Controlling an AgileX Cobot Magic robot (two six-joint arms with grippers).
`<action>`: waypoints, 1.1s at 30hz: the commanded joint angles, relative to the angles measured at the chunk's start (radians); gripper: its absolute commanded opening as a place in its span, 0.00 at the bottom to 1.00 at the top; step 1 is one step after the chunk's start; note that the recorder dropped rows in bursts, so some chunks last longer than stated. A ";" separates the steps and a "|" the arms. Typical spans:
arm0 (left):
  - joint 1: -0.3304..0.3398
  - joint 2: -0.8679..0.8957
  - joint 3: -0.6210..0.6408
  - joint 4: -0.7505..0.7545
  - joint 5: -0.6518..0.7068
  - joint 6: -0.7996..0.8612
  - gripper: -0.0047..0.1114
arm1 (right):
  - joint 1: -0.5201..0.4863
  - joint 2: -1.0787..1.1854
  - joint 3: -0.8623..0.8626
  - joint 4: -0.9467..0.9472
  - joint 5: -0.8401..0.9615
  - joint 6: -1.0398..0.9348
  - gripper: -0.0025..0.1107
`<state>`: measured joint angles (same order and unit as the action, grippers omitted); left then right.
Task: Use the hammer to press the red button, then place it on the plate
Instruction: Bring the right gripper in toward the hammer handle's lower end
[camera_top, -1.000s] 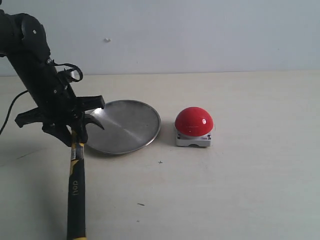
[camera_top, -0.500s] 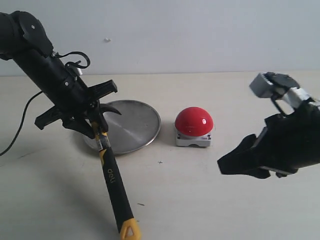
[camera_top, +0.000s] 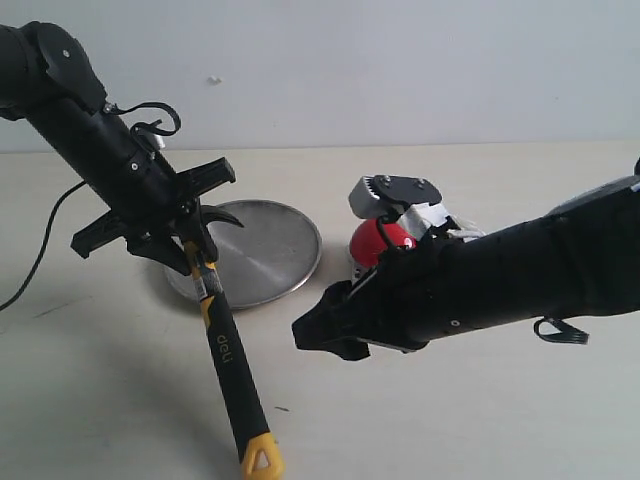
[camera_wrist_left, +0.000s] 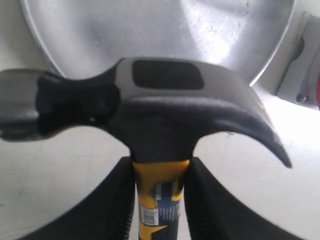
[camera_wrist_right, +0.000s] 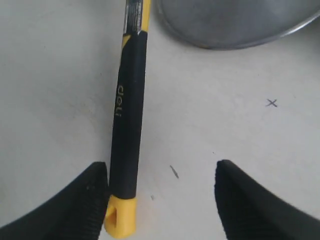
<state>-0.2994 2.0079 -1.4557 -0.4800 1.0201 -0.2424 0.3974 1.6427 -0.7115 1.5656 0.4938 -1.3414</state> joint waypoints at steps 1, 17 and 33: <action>0.000 -0.007 -0.014 -0.028 -0.005 -0.001 0.04 | 0.008 0.031 -0.006 0.055 0.030 -0.053 0.56; 0.000 -0.007 -0.014 -0.035 0.001 -0.001 0.04 | 0.008 0.262 -0.137 0.058 0.207 -0.130 0.62; 0.000 -0.007 -0.014 -0.040 0.001 -0.001 0.04 | 0.010 0.292 -0.153 0.058 0.237 -0.281 0.63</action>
<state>-0.2994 2.0079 -1.4557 -0.4816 1.0191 -0.2424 0.4033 1.9350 -0.8552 1.6227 0.7078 -1.5956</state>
